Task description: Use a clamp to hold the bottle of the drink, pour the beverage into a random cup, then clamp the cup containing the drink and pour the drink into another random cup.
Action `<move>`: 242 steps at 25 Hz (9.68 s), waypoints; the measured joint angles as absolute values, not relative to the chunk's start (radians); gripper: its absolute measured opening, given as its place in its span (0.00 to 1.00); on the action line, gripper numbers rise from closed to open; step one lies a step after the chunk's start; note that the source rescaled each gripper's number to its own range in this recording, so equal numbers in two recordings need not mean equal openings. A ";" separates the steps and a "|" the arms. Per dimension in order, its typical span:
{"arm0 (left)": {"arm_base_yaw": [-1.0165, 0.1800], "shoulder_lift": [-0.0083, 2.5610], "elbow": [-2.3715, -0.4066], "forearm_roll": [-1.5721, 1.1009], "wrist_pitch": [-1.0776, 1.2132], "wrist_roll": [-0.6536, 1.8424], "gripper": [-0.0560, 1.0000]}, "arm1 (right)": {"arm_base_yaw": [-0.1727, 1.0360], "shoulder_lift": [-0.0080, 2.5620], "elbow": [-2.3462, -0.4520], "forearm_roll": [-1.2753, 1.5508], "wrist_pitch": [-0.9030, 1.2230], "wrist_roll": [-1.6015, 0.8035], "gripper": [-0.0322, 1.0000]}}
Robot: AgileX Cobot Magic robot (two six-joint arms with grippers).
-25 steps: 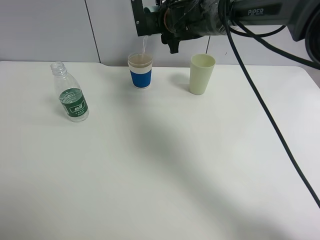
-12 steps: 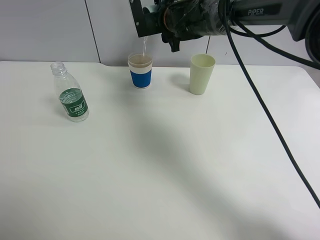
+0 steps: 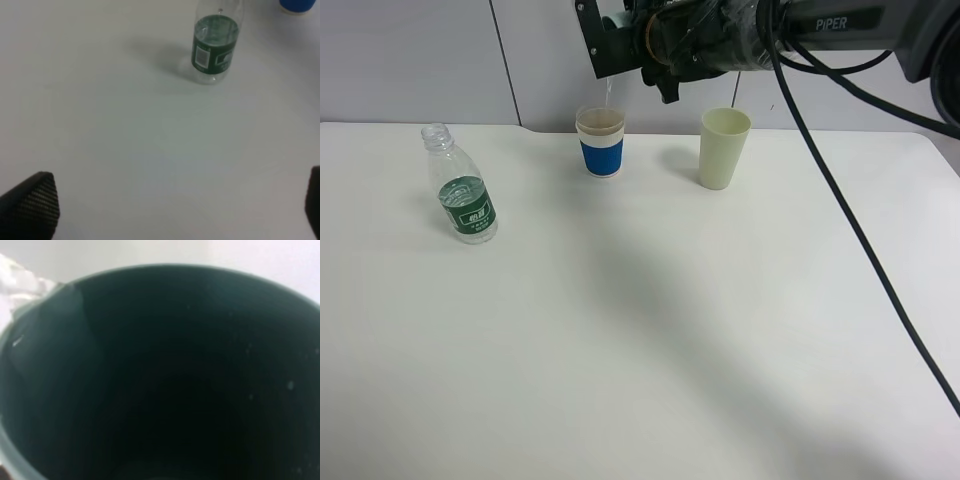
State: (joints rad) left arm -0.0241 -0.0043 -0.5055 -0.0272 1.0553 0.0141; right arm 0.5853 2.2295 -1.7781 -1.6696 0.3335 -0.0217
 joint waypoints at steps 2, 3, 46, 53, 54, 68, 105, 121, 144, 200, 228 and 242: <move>-0.024 -0.004 -0.505 -0.027 1.055 0.014 1.00 | 0.585 2.230 -1.778 -1.670 0.333 -0.048 0.03; -0.024 -0.004 -0.505 -0.027 1.055 0.014 1.00 | 0.585 2.230 -1.778 -1.670 0.333 -0.058 0.03; -0.024 -0.004 -0.505 -0.027 1.055 0.014 1.00 | 0.597 2.226 -1.778 -1.449 0.264 0.512 0.03; -0.024 -0.004 -0.505 -0.027 1.055 0.014 1.00 | 0.624 2.187 -1.778 -1.223 0.284 0.602 0.03; -0.024 -0.004 -0.505 -0.027 1.055 0.014 1.00 | 0.626 2.179 -1.778 -1.189 0.287 0.601 0.03; -0.024 -0.004 -0.505 -0.027 1.055 0.014 1.00 | 0.724 2.071 -1.777 -0.446 0.295 0.085 0.03; -0.024 -0.004 -0.505 -0.027 1.055 0.014 1.00 | 0.793 2.011 -0.824 -0.133 -0.821 -0.090 0.03; -0.024 -0.004 -0.505 -0.027 1.055 0.014 1.00 | 0.768 2.175 -0.825 -0.047 -1.049 -0.127 0.03; -0.024 -0.004 -0.505 -0.027 1.055 0.014 1.00 | 0.753 2.246 -0.844 -0.028 -1.085 -0.152 0.03; -0.024 -0.004 -0.505 -0.027 1.055 0.014 1.00 | 0.753 1.733 -0.844 -0.113 -0.202 0.174 0.75; -0.024 -0.004 -0.505 -0.027 1.055 0.014 1.00 | 0.254 1.317 -0.844 -0.135 0.056 0.171 0.75; -0.024 -0.004 -0.505 -0.027 1.055 0.014 1.00 | -0.074 0.840 -0.844 -0.137 0.470 0.150 0.75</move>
